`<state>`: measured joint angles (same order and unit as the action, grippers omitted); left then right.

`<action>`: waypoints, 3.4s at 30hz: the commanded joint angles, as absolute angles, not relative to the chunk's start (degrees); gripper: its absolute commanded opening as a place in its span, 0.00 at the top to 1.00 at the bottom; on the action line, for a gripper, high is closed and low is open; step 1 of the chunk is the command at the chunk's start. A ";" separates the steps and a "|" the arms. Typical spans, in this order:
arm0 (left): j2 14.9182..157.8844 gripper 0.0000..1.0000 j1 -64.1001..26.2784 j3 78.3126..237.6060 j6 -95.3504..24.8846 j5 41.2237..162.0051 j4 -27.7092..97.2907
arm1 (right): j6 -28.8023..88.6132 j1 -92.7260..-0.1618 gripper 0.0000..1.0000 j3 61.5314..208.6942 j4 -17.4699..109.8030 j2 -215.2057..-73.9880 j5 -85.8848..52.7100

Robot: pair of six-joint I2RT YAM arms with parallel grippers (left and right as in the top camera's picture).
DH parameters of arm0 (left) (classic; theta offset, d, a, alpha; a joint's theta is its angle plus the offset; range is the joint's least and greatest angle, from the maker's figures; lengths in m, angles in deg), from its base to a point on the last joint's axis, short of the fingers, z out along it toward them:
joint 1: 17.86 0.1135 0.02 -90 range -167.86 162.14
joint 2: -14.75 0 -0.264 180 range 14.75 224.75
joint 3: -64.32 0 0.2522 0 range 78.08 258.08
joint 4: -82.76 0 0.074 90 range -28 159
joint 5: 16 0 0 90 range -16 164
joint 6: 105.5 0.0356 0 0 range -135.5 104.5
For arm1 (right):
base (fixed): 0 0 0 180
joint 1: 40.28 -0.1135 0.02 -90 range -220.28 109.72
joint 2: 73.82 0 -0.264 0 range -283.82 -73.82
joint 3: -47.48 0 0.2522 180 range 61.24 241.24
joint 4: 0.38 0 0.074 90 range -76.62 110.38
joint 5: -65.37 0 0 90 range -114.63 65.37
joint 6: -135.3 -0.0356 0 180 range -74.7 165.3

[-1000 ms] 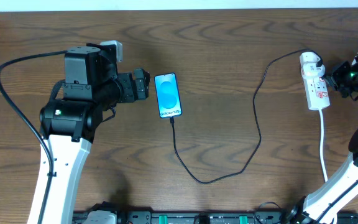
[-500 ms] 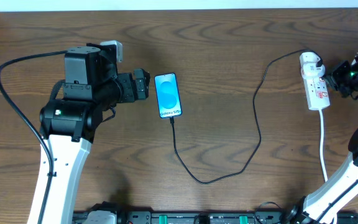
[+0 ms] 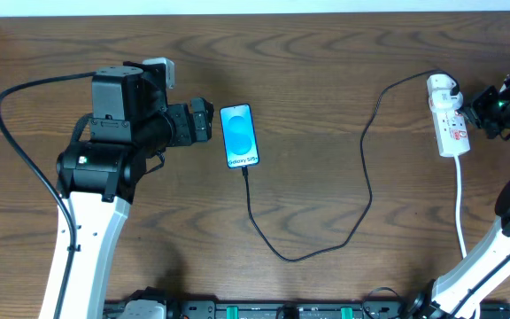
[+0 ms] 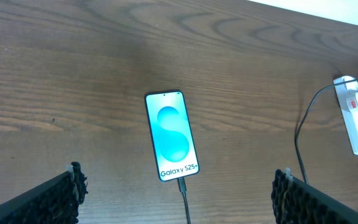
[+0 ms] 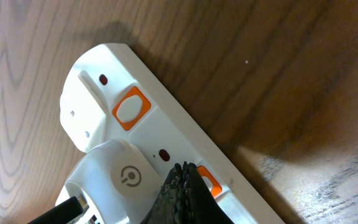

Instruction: Plug charger to phone and switch on socket

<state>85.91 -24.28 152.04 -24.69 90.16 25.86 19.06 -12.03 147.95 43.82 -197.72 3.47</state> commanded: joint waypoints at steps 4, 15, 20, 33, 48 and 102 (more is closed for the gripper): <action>85.98 0.04 -23.99 152.30 -24.77 89.77 25.73 | 18.56 -15.48 0.99 146.18 47.20 -199.99 6.55; 85.98 0.04 -23.99 152.30 -24.77 89.77 25.73 | 18.54 -15.48 0.99 146.18 47.29 -199.99 5.70; 85.98 0.04 -23.99 152.30 -24.77 89.77 25.73 | 18.54 -15.53 0.99 146.18 47.49 -199.99 5.63; 85.98 0.04 -23.99 152.30 -24.77 89.77 25.73 | 18.04 -15.86 0.99 146.18 48.98 -199.99 4.82; 85.98 0.04 -23.99 152.30 -24.77 89.77 25.73 | 11.98 -11.70 0.99 146.47 47.20 -199.56 0.82; 85.98 0.04 -23.99 152.30 -24.77 89.77 25.73 | 44.11 -52.66 0.01 146.53 82.88 -146.90 -18.83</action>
<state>85.91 -24.28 152.04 -24.69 90.16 25.82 43.19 -52.53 146.36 83.01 -147.25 -14.11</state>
